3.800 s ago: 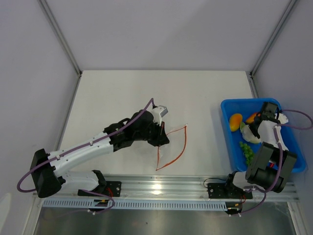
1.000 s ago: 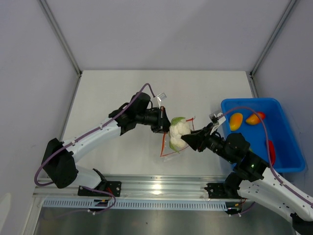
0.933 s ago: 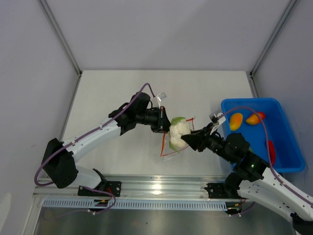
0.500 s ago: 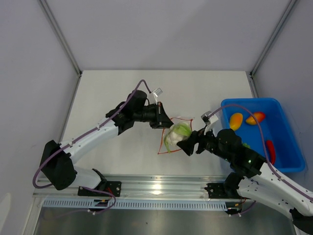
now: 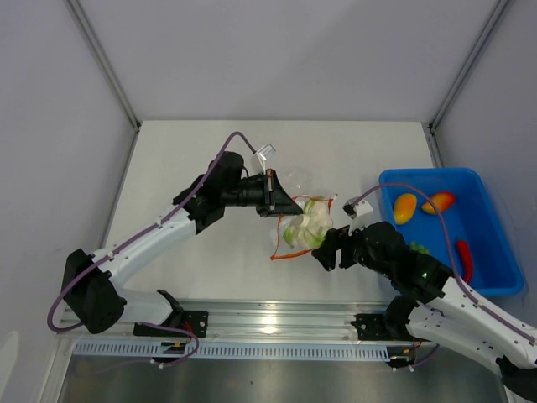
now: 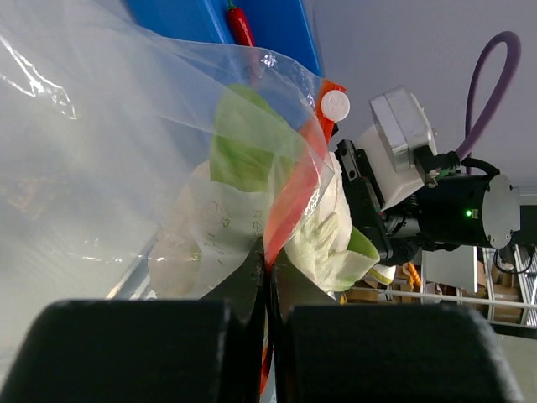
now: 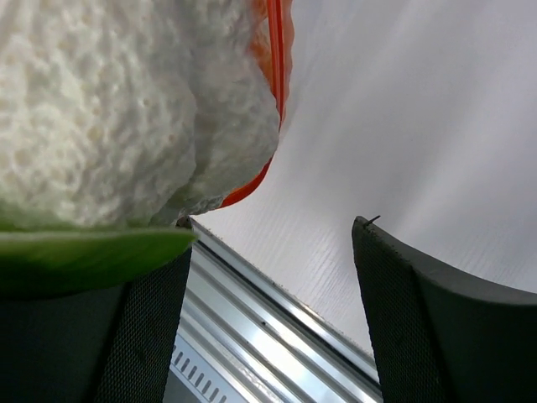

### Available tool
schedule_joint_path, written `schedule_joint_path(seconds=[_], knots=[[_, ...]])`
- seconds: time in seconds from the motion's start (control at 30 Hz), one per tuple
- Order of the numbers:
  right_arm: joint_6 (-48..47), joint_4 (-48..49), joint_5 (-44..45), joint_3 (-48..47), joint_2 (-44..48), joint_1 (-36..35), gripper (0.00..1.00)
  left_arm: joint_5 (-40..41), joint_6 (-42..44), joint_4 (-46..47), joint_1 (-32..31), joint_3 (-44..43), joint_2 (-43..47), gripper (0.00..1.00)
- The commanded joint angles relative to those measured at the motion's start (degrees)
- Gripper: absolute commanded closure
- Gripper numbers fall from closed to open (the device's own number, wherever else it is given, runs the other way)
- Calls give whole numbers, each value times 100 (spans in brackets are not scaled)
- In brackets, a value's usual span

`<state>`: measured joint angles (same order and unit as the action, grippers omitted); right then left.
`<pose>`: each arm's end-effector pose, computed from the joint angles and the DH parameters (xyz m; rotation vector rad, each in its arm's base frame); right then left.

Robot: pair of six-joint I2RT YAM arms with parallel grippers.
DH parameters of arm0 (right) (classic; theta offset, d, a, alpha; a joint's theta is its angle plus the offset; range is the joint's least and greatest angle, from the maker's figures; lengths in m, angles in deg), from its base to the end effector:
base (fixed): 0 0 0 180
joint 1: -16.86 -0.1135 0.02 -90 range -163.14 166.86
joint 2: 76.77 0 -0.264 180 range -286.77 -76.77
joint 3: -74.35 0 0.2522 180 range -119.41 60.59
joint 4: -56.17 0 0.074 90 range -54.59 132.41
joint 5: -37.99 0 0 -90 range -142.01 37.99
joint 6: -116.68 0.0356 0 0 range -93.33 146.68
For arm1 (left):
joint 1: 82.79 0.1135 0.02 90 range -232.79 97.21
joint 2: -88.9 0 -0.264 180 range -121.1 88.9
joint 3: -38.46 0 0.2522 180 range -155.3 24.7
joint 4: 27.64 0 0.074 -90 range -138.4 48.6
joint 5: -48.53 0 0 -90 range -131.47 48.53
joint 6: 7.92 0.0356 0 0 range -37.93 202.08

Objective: Place the food in the zip-top bag and seal the zipper
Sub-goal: Place the fake vegetable in the zipper food storage bag.

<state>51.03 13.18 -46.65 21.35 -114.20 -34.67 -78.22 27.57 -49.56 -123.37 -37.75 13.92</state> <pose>0.0962 0.1157 0.2913 -0.4408 2.0809 0.7160 0.2137 -0.2111 0.3377 0.2362 2.2598 -1.6260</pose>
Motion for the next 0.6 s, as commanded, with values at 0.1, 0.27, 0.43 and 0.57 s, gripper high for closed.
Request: schedule_joint_path(seconds=[0.1,0.27,0.43,0.57], knots=[[95,446,-124,-435,-449,46,25,-597,0,-70,-161,-179,203,99],[253,146,-36,-330,-195,46,27,272,518,-782,-170,-337,440,99],[376,461,-290,-119,69,38,28,432,370,-573,-161,-250,607,99],[429,813,-764,-66,-27,38,29,485,300,-572,-214,-232,599,99]])
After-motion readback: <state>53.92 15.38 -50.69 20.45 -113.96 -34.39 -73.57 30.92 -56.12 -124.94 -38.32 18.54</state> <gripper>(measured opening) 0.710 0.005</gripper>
